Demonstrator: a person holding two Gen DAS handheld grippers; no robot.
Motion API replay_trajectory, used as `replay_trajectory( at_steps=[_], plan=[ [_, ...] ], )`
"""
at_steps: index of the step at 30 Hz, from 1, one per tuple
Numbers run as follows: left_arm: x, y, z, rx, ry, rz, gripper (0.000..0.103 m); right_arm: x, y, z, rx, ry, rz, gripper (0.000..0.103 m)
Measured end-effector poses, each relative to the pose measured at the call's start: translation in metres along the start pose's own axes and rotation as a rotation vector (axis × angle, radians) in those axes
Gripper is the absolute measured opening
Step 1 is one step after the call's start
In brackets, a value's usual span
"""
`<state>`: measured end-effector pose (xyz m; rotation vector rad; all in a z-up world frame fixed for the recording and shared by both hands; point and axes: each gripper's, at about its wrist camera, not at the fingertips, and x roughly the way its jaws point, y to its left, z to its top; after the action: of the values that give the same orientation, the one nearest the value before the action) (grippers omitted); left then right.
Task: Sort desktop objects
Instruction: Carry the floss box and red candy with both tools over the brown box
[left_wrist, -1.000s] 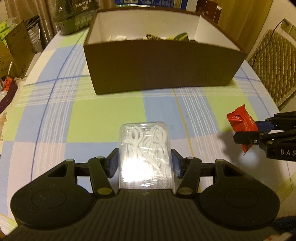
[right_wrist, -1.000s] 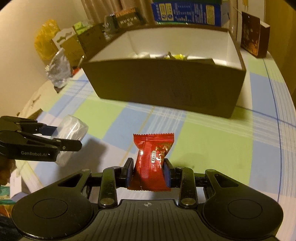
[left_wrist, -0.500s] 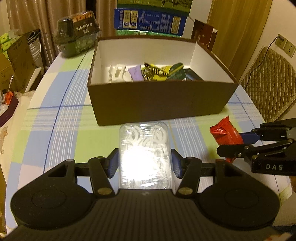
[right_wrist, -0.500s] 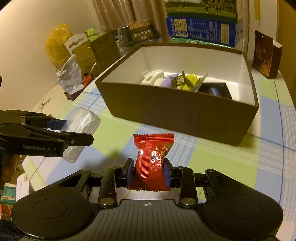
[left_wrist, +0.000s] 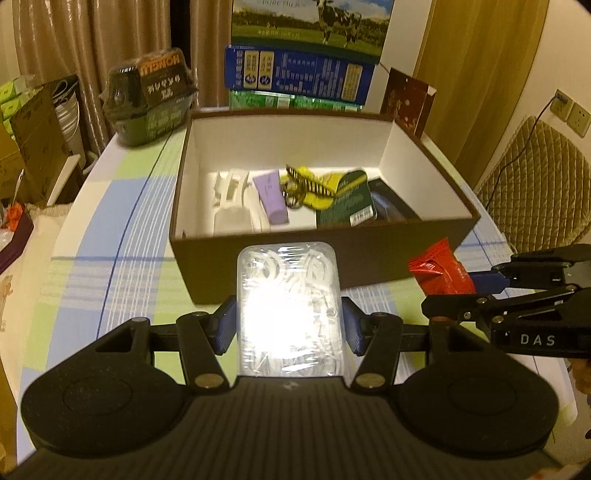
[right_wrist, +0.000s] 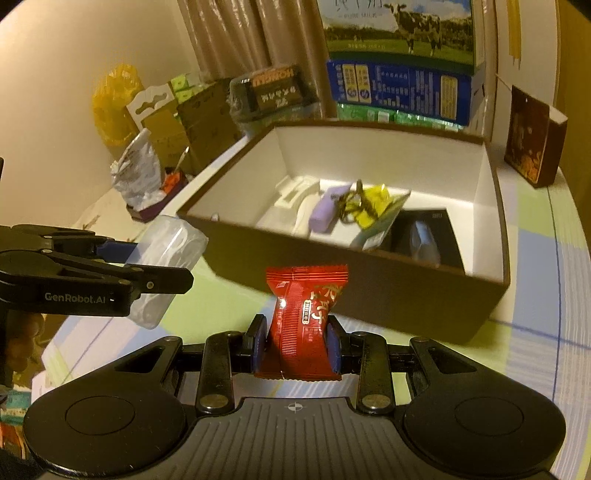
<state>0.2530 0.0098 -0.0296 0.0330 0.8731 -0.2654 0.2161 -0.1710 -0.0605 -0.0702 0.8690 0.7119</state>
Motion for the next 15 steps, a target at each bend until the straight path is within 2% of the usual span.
replay_trajectory(
  at_steps=[15],
  plan=[
    [0.023, 0.003, 0.061, 0.036, -0.065, -0.018, 0.053, 0.023, -0.017, 0.056, 0.010, -0.060, -0.004, 0.031]
  ],
)
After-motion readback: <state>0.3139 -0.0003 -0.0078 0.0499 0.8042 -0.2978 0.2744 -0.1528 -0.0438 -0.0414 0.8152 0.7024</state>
